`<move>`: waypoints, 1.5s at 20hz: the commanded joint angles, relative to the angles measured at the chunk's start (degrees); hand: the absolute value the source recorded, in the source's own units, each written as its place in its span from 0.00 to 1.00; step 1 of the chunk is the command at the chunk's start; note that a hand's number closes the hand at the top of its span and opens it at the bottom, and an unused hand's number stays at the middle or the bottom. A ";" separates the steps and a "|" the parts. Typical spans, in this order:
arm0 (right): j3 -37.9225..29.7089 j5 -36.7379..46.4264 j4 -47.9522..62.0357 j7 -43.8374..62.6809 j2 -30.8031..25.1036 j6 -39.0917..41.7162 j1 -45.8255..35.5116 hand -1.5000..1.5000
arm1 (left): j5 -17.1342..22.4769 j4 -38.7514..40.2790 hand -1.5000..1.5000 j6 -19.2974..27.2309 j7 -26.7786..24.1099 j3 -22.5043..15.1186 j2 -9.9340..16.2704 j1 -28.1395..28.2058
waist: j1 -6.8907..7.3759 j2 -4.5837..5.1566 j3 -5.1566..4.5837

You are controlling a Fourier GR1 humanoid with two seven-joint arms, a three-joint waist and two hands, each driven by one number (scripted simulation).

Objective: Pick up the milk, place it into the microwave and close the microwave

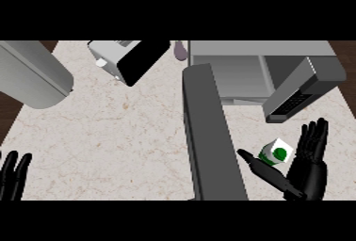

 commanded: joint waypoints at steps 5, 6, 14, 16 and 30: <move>-4.23 -5.43 8.23 -9.82 0.14 3.90 2.78 0.00 | -2.21 -1.34 0.00 1.04 2.36 -1.06 -1.06 -1.21 | -0.13 0.06 0.00; -3.44 -7.46 9.48 -13.42 0.15 4.55 4.76 0.00 | -4.63 -1.81 0.00 1.56 -4.14 -6.39 -1.07 6.24 | 0.11 -0.02 0.01; -7.61 -8.30 14.51 -16.34 -2.44 10.81 3.68 0.00 | -1.51 1.86 0.00 -0.68 -2.92 -0.35 -1.07 0.58 | -0.10 0.05 -0.02; -8.73 -8.29 18.96 -18.57 -2.45 11.76 -0.10 0.00 | 1.20 0.63 0.00 -2.83 -0.76 0.88 -0.45 1.16 | 0.02 0.06 -0.01; -18.48 -10.25 38.75 -26.70 -2.37 9.48 -7.55 0.00 | -2.39 -1.61 0.00 -0.37 -1.46 -2.22 -1.08 2.15 | 0.05 0.09 0.00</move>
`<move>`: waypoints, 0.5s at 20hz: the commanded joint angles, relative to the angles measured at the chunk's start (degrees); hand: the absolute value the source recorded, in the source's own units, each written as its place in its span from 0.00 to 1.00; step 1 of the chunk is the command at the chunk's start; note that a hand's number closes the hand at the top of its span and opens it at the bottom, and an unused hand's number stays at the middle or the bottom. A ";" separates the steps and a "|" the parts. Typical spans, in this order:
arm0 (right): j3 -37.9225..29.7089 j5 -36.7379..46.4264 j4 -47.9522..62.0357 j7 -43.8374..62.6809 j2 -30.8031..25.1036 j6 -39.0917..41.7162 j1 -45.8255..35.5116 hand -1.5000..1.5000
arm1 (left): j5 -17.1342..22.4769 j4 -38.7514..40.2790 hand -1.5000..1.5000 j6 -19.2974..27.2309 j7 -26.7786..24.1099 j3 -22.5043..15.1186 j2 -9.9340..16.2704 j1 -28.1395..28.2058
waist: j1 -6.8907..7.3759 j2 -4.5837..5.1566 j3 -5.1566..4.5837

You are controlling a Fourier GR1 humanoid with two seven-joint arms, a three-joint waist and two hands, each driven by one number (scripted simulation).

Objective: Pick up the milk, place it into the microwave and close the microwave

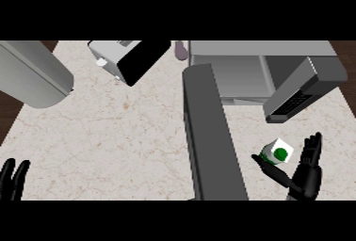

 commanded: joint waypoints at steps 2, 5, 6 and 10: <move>-3.37 0.58 3.98 0.23 -2.68 -2.81 -0.57 0.00 | 1.84 0.85 0.00 -0.77 -1.33 1.07 0.10 2.25 | 0.07 -0.05 -0.03; -4.22 0.24 7.03 -2.21 -2.48 -2.40 -0.12 0.00 | 0.16 2.56 0.00 -3.67 -7.11 0.04 -0.15 5.72 | 0.10 -0.11 -0.04; -6.89 -2.01 15.27 -8.14 -1.76 0.74 -2.77 0.00 | -1.56 -1.95 0.00 0.44 -1.36 -2.92 -0.15 3.74 | 0.12 -0.01 0.02; -6.90 -5.01 18.64 -12.33 -3.96 13.88 -2.02 0.00 | 4.25 1.78 0.00 -2.61 -2.34 4.45 1.83 1.27 | 0.01 0.00 0.04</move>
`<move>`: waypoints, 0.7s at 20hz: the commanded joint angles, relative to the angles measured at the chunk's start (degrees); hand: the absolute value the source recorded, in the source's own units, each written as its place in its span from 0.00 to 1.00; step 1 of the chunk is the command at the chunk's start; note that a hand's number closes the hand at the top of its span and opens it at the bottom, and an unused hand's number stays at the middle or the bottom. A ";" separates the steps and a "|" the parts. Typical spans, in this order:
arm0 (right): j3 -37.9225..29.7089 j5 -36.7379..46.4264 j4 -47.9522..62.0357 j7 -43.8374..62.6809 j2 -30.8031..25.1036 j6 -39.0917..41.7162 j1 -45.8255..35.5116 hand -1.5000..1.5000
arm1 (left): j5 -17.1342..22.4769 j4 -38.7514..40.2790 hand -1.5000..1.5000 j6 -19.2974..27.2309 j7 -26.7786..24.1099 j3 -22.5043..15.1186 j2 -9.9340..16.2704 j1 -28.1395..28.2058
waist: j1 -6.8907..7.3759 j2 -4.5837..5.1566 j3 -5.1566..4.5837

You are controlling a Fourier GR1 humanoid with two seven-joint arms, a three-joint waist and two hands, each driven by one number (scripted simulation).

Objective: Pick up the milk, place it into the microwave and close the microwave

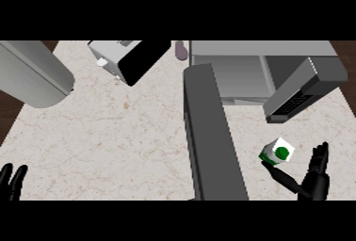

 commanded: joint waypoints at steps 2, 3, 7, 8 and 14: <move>2.18 -2.16 6.41 -1.20 -2.74 16.80 -1.85 0.00 | 0.41 0.68 0.00 -0.46 -0.01 -0.07 -0.04 -1.01 | 0.52 0.11 0.11; 3.23 -1.69 6.50 -2.86 -2.48 19.21 -0.97 0.00 | 2.58 2.15 0.00 -0.48 0.71 2.44 0.86 -2.49 | 0.18 0.11 0.06; 4.87 -2.09 6.44 -7.13 -2.76 27.71 -2.00 0.00 | -0.13 3.77 0.00 -0.18 -1.14 2.11 0.18 -3.16 | -0.09 0.00 0.01; 4.50 -3.02 6.26 -7.40 -1.02 27.29 -4.03 1.00 | 0.35 2.06 0.00 -0.92 -0.24 0.02 -0.35 -1.76 | 0.06 -0.03 0.02; 0.78 1.63 6.35 -13.31 2.64 4.11 -6.12 1.00 | 1.00 1.28 0.00 -0.45 0.73 -0.22 -0.27 -1.43 | 0.01 -0.02 -0.03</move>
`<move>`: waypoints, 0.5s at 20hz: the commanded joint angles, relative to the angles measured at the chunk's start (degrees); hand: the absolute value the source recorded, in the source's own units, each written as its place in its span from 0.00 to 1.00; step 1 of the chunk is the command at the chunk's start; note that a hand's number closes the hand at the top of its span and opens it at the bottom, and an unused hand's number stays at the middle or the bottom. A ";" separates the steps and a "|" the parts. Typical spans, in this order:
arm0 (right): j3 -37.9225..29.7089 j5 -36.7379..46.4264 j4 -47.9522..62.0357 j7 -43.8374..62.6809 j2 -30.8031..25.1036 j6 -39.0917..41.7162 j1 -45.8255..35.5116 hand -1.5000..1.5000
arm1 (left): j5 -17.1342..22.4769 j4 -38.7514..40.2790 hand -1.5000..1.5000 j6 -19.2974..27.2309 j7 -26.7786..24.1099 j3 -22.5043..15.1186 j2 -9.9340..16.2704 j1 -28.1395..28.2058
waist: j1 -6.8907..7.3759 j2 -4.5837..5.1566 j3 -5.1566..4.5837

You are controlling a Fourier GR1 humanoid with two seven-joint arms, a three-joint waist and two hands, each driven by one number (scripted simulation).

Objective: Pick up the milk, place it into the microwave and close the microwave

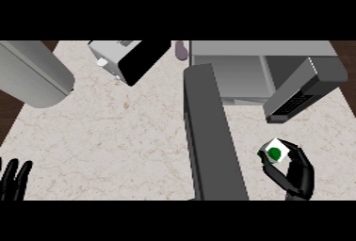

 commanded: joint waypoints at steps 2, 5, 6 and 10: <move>-2.04 1.16 -1.94 -2.19 3.13 -12.37 -2.59 1.00 | 0.97 -2.67 0.00 0.94 3.61 -0.60 -0.22 -0.13 | -0.20 -0.02 0.00; 0.17 -0.23 -12.32 2.66 2.71 -7.96 1.57 1.00 | 1.75 -1.22 0.00 -1.73 -0.23 0.57 -0.20 2.70 | -0.36 -0.18 -0.06; 0.24 0.00 -9.67 -1.20 4.51 -7.47 0.53 1.00 | 6.06 -2.97 0.00 -3.39 0.14 4.99 2.04 3.94 | -0.08 -0.15 -0.04; 3.43 1.45 -5.22 2.98 -7.02 9.26 -3.80 1.00 | 1.37 0.70 0.00 -0.98 0.89 1.42 0.34 -0.80 | -0.02 0.10 0.02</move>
